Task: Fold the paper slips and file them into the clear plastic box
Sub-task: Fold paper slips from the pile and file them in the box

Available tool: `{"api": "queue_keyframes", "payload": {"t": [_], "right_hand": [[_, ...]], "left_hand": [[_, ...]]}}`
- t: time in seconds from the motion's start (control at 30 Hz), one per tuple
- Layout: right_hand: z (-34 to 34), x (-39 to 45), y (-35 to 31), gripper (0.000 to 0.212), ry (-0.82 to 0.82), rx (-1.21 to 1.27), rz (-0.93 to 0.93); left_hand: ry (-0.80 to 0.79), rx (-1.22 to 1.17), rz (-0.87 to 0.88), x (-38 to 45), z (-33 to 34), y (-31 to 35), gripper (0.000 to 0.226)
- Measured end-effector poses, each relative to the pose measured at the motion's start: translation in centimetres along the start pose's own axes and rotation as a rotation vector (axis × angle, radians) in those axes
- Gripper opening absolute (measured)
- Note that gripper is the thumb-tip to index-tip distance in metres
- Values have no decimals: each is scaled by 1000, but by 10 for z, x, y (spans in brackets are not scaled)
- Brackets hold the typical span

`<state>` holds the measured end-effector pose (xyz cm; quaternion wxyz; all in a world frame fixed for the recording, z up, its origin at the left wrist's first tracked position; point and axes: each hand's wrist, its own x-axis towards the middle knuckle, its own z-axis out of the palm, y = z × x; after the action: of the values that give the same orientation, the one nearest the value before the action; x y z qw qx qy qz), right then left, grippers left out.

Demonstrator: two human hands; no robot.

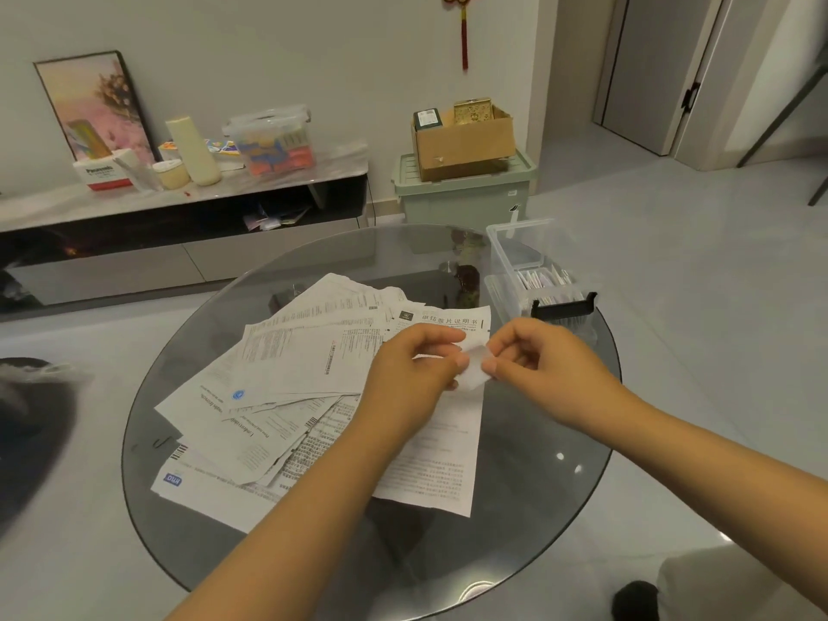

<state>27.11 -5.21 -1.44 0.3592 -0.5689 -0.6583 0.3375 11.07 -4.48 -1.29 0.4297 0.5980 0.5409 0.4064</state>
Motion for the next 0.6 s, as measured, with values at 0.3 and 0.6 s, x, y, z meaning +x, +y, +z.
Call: {"api": "queue_keyframes", "payload": {"t": [0.3,0.6], "right_hand": [[-33,9,-12,15,172,12,-141],[-79,41,3,24,449,-473,-117]], "left_hand": [[74,-99,122,27,16,35,16],[-134,328,343,77,40,50,19]]}}
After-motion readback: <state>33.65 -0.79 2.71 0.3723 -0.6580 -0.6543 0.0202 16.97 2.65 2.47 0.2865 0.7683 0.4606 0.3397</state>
